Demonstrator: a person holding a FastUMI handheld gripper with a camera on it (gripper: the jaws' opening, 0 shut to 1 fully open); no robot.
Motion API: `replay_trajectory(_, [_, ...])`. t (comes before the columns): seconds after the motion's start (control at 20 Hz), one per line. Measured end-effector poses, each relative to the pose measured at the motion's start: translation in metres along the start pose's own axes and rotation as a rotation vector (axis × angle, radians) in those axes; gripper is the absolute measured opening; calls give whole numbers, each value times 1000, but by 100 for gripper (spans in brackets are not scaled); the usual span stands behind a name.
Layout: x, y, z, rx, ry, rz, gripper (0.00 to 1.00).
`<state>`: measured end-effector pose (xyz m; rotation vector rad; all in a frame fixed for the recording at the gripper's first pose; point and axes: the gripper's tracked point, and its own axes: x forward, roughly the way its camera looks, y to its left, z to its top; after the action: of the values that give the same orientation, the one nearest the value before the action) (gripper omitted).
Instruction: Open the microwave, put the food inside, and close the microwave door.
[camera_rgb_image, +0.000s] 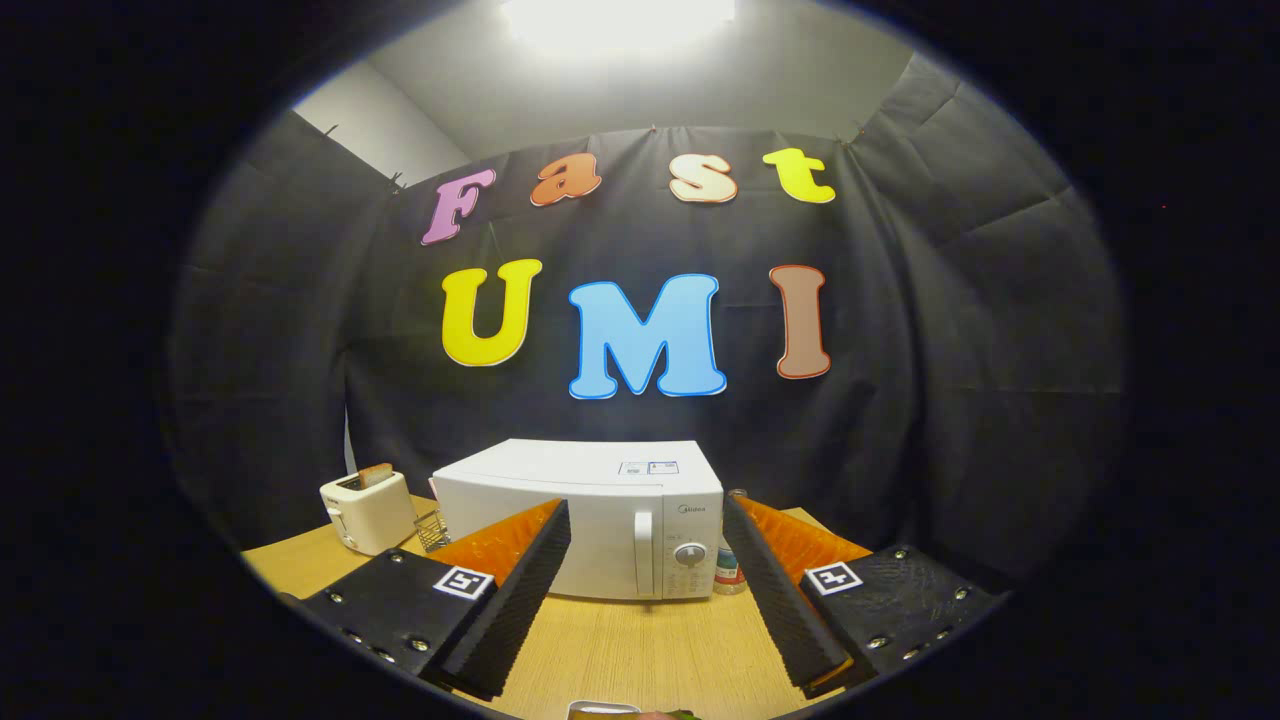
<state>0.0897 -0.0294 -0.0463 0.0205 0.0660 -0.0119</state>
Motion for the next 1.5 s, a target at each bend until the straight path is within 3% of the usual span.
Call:
replay_trajectory(0.35, [80,-1,-33,13,66,20,98])
replay_trajectory(0.85, [174,-9,-118,34,239,20,96])
replay_trajectory(0.9, [179,-9,-129,35,261,21,88])
replay_trajectory(1.2, [197,-5,-165,48,348,27,76])
replay_trajectory(1.3, [202,-5,-170,72,366,21,60])
replay_trajectory(1.4, [204,0,-179,113,389,39,60])
replay_trajectory(1.45, [203,2,-176,126,394,42,51])
replay_trajectory(1.5, [204,4,-175,109,386,37,35])
